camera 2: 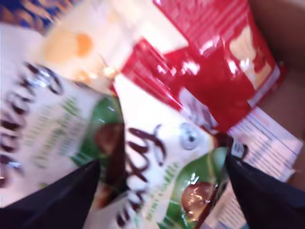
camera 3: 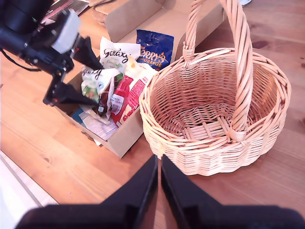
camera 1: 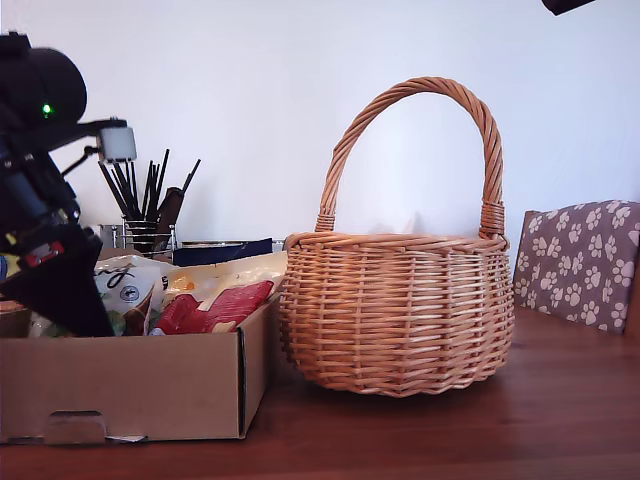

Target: Move the bags of Easter eggs from the cardboard box on the left into the woven basket on the right side.

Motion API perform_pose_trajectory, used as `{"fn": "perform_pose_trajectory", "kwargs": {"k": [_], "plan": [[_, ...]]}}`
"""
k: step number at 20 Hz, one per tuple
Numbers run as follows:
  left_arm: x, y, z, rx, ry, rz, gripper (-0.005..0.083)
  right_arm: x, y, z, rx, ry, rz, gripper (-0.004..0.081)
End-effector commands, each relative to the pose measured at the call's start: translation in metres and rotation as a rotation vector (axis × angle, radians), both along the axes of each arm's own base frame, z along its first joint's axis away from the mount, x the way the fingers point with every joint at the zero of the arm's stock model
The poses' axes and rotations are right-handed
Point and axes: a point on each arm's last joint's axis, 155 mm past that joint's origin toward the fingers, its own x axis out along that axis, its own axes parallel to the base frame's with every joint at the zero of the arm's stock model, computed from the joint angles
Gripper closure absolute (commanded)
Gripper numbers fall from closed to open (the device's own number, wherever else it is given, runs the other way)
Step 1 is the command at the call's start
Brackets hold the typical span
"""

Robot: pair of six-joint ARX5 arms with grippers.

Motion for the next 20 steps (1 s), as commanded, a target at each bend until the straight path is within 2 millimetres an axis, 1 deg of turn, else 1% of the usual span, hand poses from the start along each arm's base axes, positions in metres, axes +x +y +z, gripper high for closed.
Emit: {"fn": "perform_pose_trajectory", "kwargs": {"k": [1,3,4,5,8,10,15,17,20], "plan": [[-0.003,0.000,-0.006,0.004,0.020,-0.002,0.0291,-0.001,0.001,0.002,-0.003,-0.014,0.011,0.0783],[-0.003,0.000,-0.006,0.003,0.023,-0.003,0.0615,-0.001,0.001,0.002,-0.012,-0.022,0.017,0.0783],[-0.003,0.000,-0.006,0.003,0.022,-0.003,0.0715,-0.001,0.001,0.002,-0.012,-0.022,0.017,0.0783],[-0.002,-0.001,-0.006,0.002,0.019,-0.003,0.0737,-0.001,0.001,0.002,-0.012,-0.021,0.017,0.0783],[-0.001,-0.001,0.002,0.001,0.016,-0.003,0.0737,-0.001,0.001,0.002,-0.011,-0.022,0.017,0.0783],[0.002,-0.004,0.016,-0.004,0.000,-0.008,0.0737,0.002,-0.001,0.002,-0.020,-0.028,0.001,0.0783],[0.014,-0.013,0.073,-0.041,-0.119,-0.023,0.0737,0.011,-0.009,0.005,-0.038,-0.061,-0.048,0.0783],[0.012,-0.015,0.093,-0.060,-0.164,-0.029,0.0737,0.013,-0.008,0.011,-0.026,-0.086,-0.051,0.0783],[0.001,-0.025,0.123,-0.136,-0.215,-0.053,0.0737,0.015,-0.008,0.022,-0.010,-0.120,-0.057,0.0783]]}}
